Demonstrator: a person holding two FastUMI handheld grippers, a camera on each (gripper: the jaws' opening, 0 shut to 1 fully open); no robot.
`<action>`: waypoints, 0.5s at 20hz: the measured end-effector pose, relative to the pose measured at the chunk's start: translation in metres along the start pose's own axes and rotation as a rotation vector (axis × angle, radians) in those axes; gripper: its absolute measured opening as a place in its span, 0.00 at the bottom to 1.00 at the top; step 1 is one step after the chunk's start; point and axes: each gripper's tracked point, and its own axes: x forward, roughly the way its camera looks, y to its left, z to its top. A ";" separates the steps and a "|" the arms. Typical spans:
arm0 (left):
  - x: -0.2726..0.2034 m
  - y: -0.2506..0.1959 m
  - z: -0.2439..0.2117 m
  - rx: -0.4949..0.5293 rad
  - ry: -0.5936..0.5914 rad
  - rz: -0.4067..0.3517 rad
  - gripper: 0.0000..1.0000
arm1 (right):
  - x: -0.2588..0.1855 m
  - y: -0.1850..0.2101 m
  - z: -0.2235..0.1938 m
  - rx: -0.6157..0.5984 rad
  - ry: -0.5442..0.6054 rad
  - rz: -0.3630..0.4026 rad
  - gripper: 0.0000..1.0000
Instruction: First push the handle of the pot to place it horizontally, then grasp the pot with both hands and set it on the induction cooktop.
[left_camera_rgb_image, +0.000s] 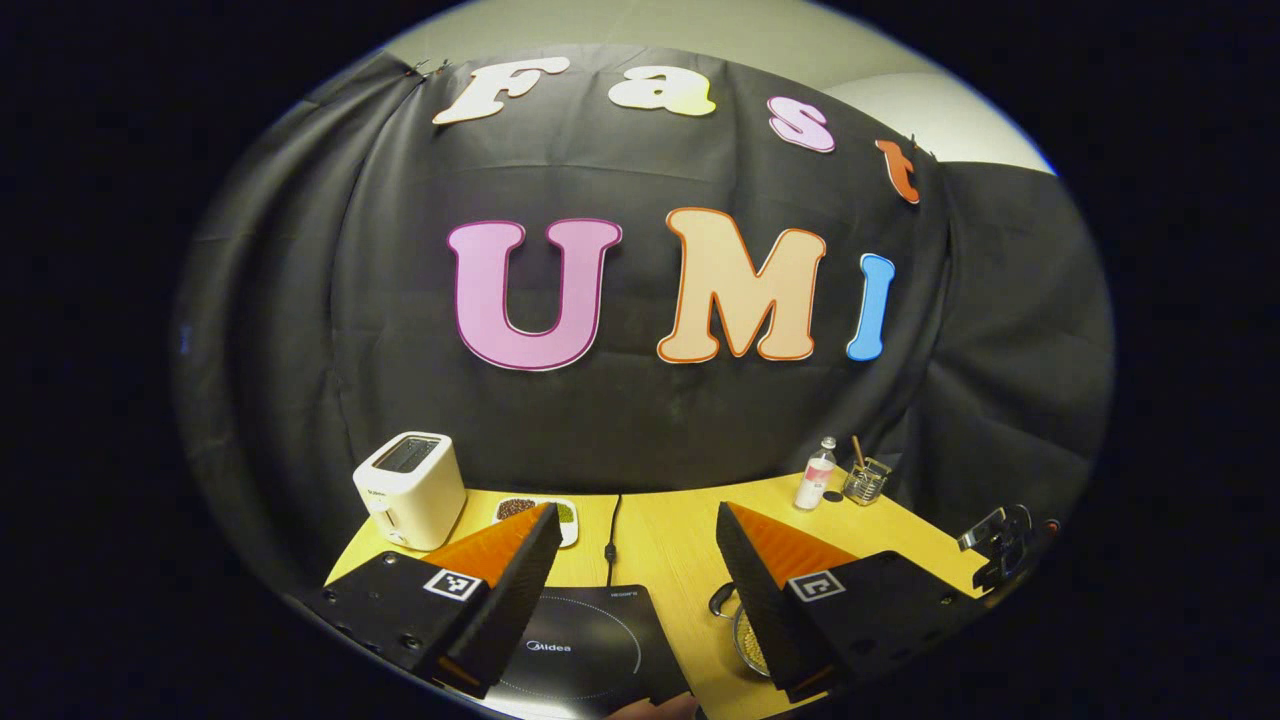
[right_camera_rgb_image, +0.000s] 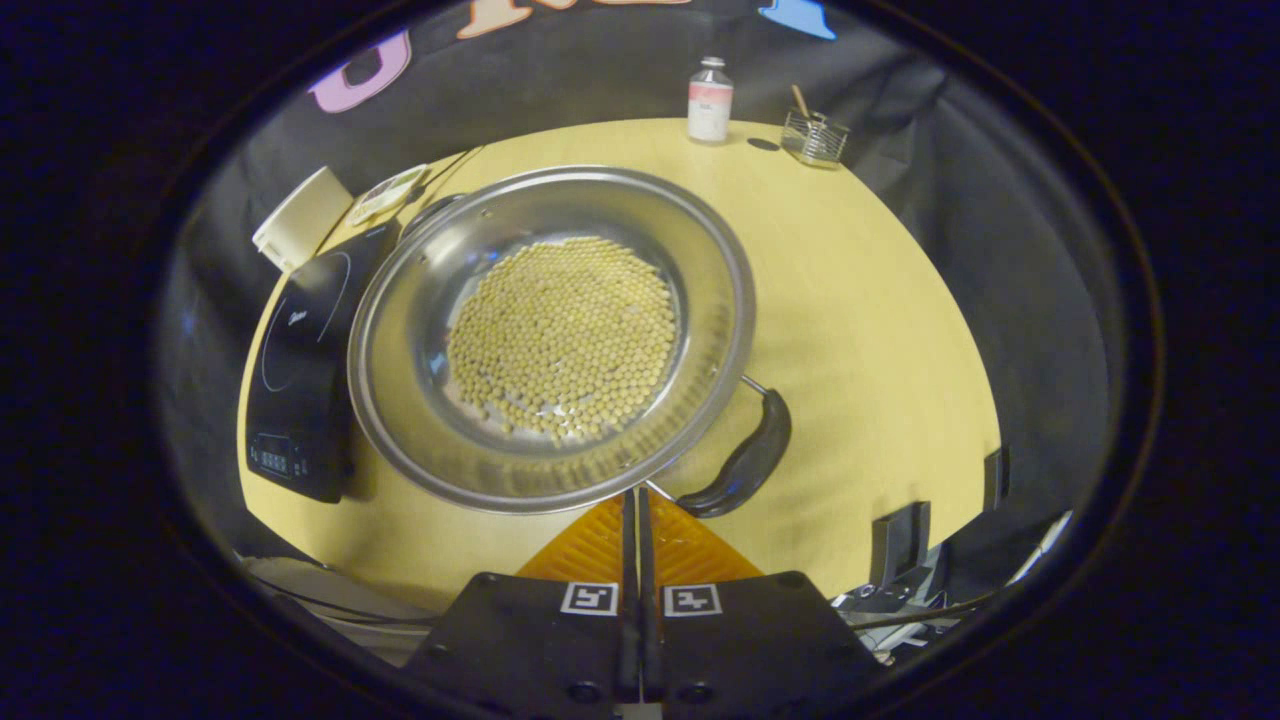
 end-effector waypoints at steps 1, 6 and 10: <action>-0.002 -0.004 0.002 0.008 -0.003 0.009 0.95 | 0.002 -0.005 0.001 0.005 -0.002 0.005 0.03; -0.012 -0.029 0.008 0.017 0.014 0.057 0.95 | 0.008 -0.025 0.020 -0.010 -0.031 0.050 0.03; -0.024 -0.045 0.015 0.034 0.024 0.119 0.95 | 0.014 -0.039 0.039 -0.021 -0.063 0.096 0.03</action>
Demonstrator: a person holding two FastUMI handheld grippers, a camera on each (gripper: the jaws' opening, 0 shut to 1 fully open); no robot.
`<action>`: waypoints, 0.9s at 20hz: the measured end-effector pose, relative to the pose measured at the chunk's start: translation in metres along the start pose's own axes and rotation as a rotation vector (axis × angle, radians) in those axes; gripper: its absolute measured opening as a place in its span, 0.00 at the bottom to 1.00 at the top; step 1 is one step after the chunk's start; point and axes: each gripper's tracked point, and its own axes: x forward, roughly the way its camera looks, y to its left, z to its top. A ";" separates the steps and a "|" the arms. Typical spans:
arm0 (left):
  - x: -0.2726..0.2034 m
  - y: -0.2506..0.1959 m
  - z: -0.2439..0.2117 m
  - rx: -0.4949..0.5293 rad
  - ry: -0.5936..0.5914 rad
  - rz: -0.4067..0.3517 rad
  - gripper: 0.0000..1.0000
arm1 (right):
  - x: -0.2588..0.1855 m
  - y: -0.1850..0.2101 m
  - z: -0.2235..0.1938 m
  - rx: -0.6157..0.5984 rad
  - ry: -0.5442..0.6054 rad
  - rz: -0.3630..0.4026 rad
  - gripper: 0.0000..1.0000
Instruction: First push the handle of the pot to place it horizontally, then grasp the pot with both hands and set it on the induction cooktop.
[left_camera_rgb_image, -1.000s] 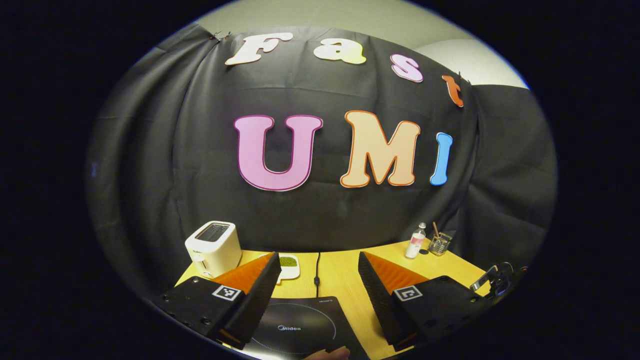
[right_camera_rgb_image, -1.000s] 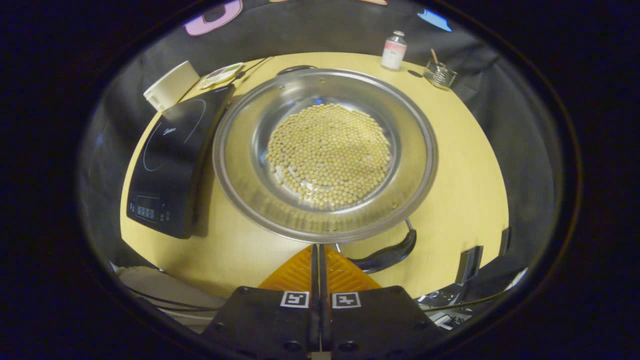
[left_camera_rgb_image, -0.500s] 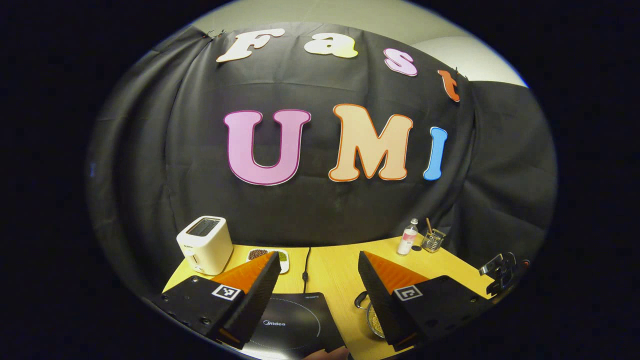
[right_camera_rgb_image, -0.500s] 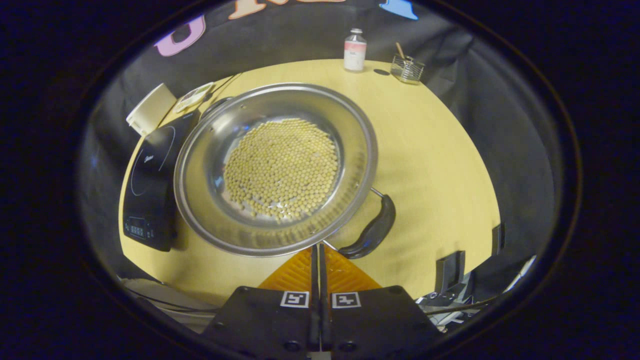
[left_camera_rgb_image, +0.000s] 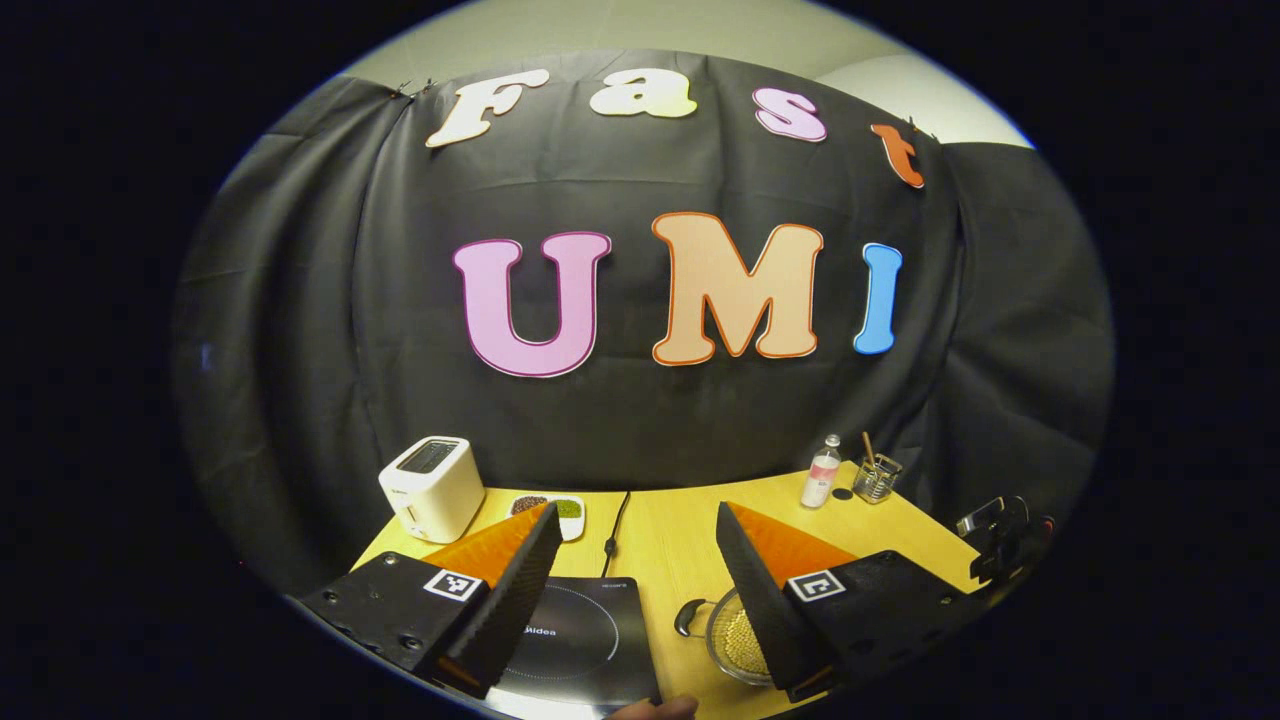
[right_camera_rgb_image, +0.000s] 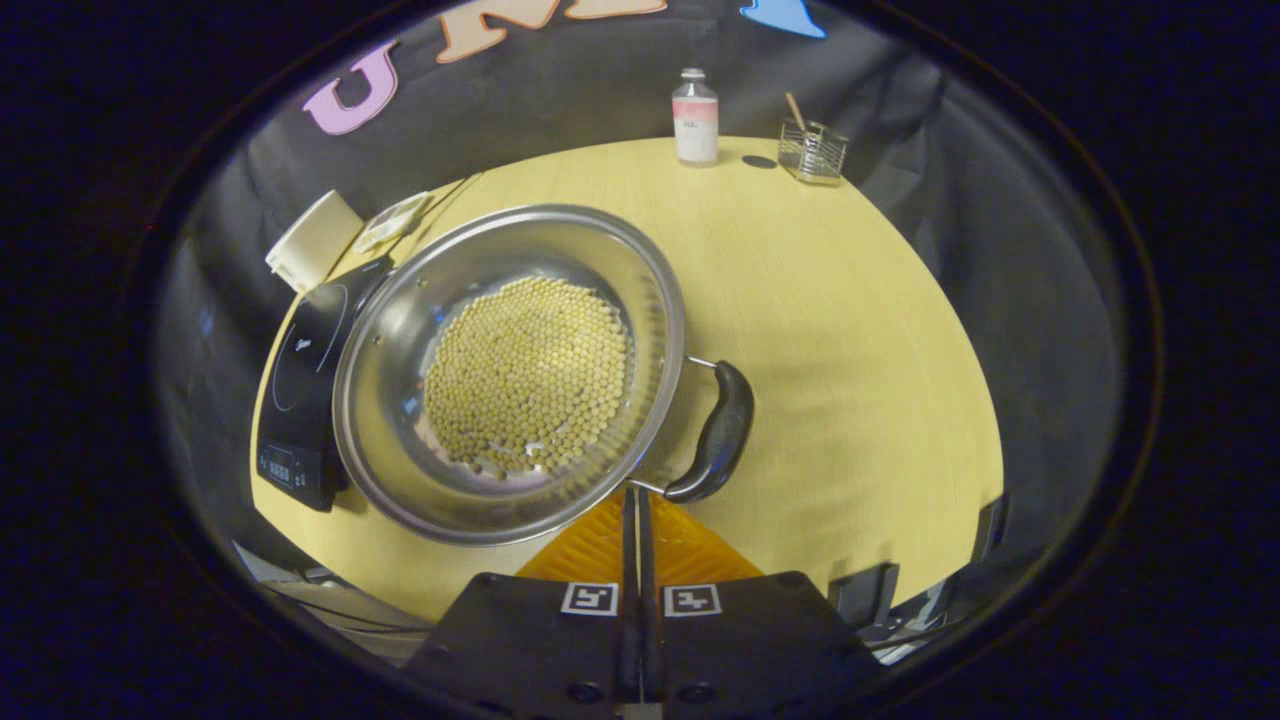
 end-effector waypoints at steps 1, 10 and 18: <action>-0.004 -0.004 0.001 0.005 0.003 0.016 0.95 | 0.002 -0.003 0.004 0.001 -0.008 0.014 0.03; -0.038 -0.045 0.003 0.048 0.035 0.119 0.95 | 0.014 -0.028 0.053 0.006 -0.092 0.130 0.02; -0.037 -0.081 -0.025 0.058 0.127 0.090 0.96 | -0.006 -0.061 0.090 0.063 -0.230 0.098 0.03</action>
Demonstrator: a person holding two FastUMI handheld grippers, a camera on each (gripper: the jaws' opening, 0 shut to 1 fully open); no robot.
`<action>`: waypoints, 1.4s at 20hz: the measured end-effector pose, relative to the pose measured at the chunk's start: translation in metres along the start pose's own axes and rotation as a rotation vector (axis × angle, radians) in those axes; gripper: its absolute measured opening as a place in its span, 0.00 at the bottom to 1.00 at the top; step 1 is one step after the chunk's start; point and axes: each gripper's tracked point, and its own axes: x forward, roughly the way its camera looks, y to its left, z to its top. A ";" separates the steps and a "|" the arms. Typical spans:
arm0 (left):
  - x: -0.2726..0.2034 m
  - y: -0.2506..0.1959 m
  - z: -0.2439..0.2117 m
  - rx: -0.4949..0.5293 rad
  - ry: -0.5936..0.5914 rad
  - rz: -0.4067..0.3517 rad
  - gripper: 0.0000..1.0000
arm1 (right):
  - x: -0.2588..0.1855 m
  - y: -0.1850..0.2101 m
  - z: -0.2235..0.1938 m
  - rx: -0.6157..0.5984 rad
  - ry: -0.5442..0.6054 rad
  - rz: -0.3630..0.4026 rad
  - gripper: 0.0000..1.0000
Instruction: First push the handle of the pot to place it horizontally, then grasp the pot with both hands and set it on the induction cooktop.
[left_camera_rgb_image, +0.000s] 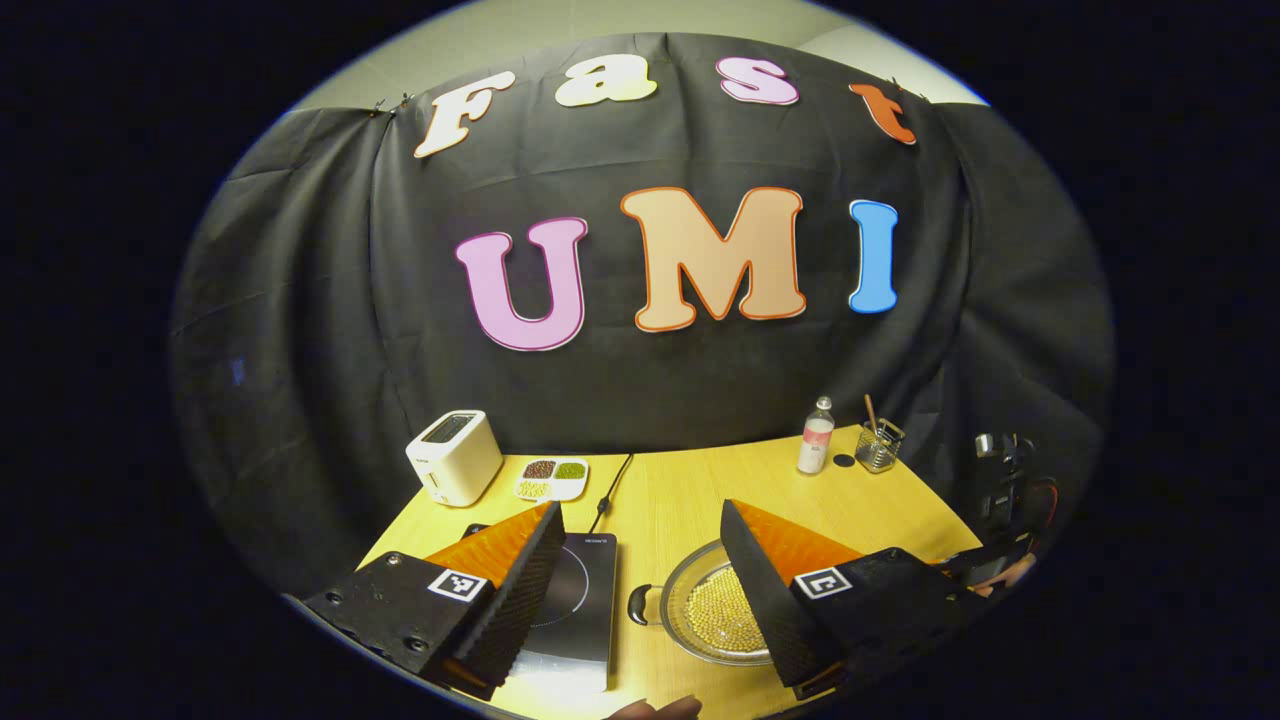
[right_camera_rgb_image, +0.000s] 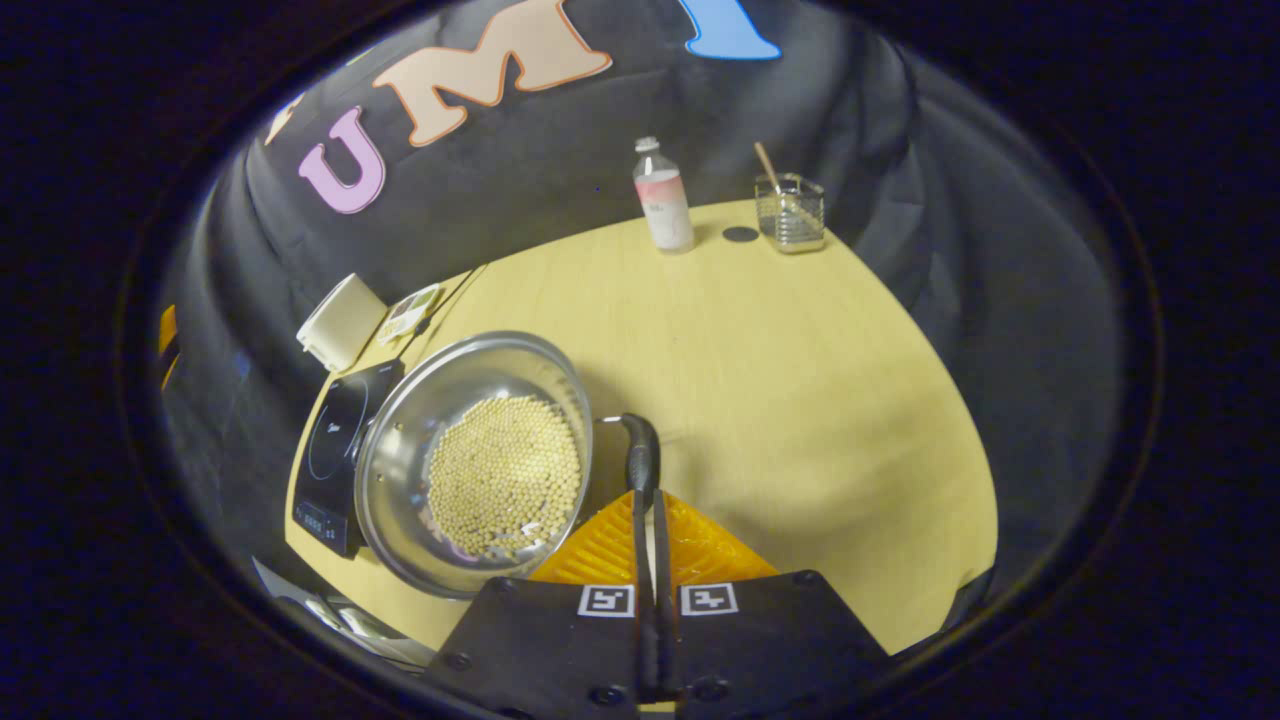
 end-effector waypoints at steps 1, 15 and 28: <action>0.003 -0.003 -0.005 0.001 0.010 -0.013 0.96 | -0.002 0.002 0.001 0.004 -0.013 -0.002 0.03; 0.063 -0.011 -0.124 -0.115 0.306 -0.228 0.86 | 0.011 0.023 0.016 0.026 -0.020 -0.058 0.67; 0.108 -0.003 -0.215 -0.131 0.584 -0.267 0.84 | 0.043 0.021 0.007 0.030 0.069 -0.106 0.70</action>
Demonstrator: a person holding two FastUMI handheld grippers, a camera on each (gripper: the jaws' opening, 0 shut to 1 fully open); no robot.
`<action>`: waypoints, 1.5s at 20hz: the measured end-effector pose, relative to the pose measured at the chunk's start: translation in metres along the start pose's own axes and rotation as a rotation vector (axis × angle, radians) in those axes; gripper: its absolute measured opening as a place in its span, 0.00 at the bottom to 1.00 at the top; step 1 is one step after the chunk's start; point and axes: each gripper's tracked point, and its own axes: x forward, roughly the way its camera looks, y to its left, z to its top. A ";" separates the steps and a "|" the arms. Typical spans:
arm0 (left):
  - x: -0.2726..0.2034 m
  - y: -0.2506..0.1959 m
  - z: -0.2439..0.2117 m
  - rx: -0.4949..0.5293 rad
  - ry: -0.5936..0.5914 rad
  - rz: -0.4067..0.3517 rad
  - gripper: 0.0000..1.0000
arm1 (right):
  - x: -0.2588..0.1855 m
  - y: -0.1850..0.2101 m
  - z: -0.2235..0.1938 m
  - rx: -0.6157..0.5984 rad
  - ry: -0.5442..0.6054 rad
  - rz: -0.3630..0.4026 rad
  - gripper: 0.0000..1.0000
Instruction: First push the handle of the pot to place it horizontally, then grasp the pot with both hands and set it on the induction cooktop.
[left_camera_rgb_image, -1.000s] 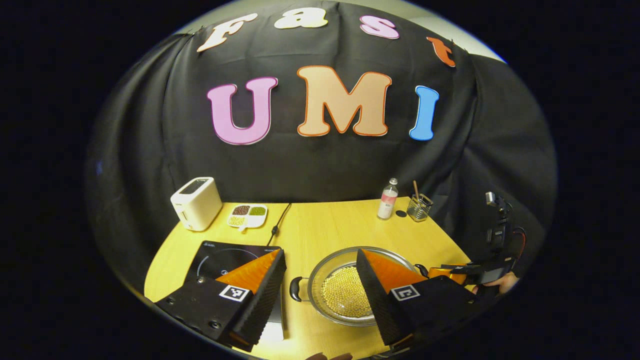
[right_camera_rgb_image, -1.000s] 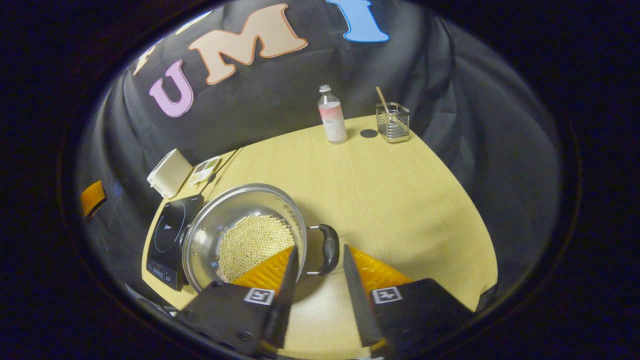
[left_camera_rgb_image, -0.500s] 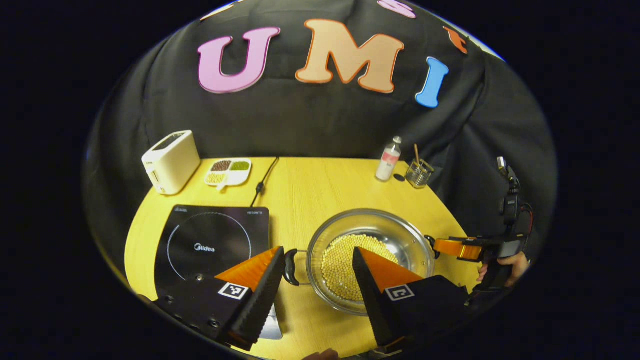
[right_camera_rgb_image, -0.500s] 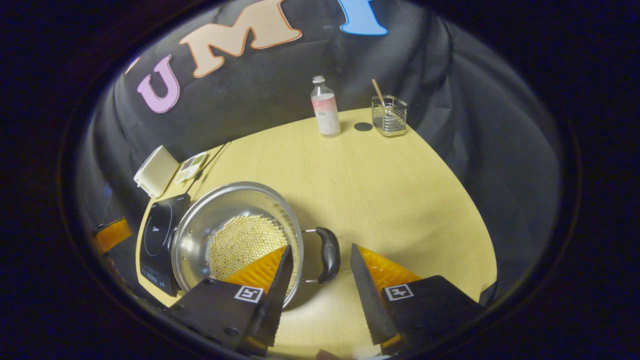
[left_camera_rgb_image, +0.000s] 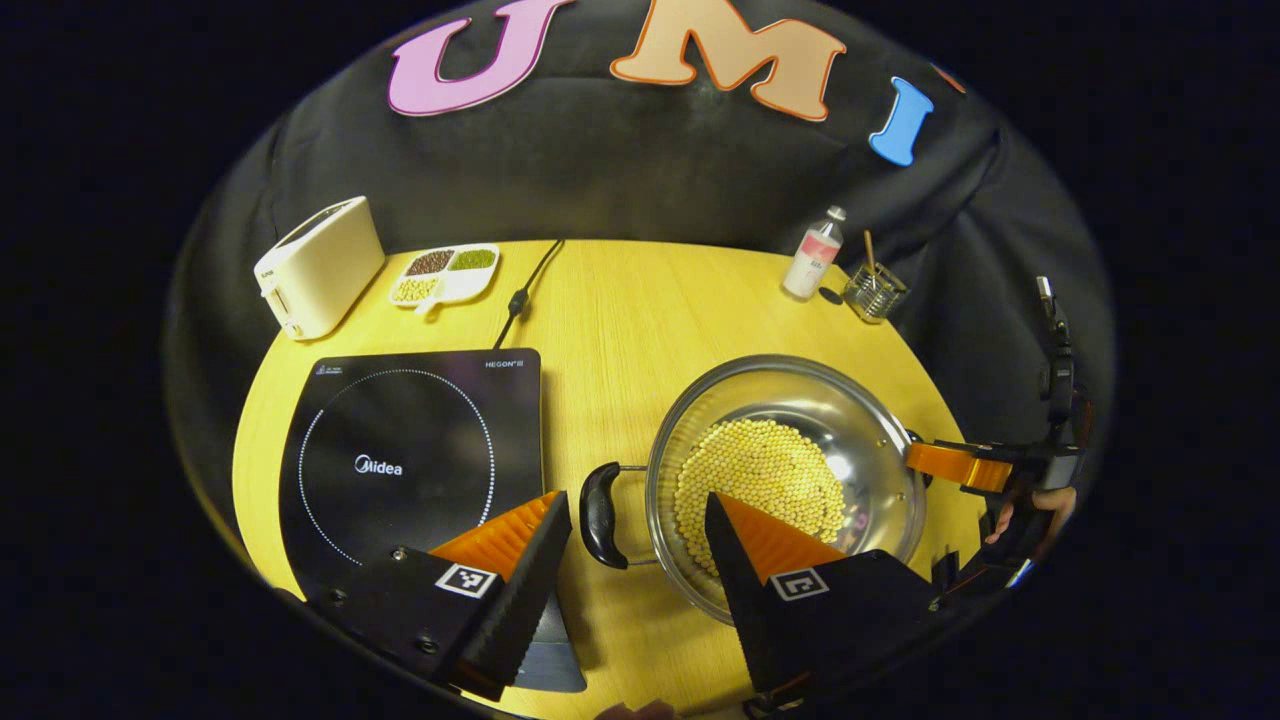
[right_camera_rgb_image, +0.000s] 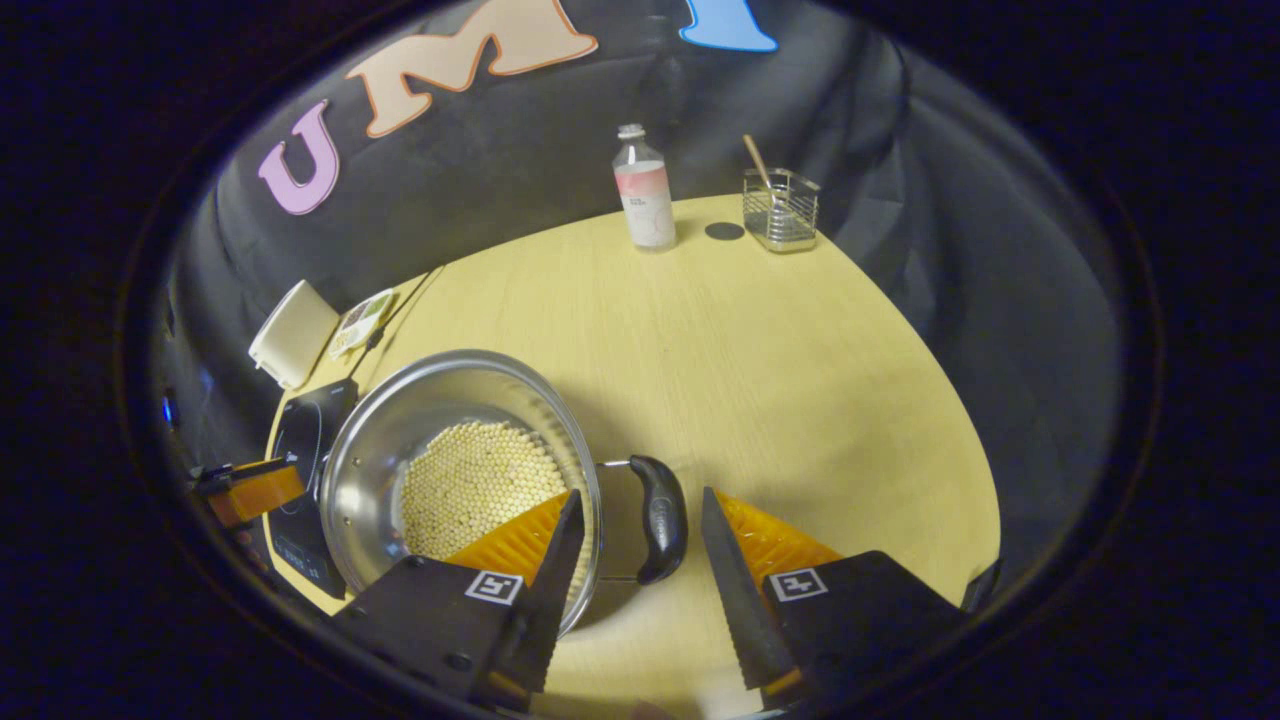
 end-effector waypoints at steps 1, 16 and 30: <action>0.005 0.000 -0.002 -0.008 0.020 -0.005 0.84 | 0.002 0.000 -0.001 -0.002 0.007 0.000 0.70; 0.065 0.010 -0.034 -0.026 0.201 -0.017 0.75 | 0.036 0.000 -0.013 -0.003 0.102 -0.020 0.74; 0.048 0.000 -0.031 -0.023 0.196 -0.028 0.59 | 0.012 0.003 -0.018 0.031 0.092 0.055 0.39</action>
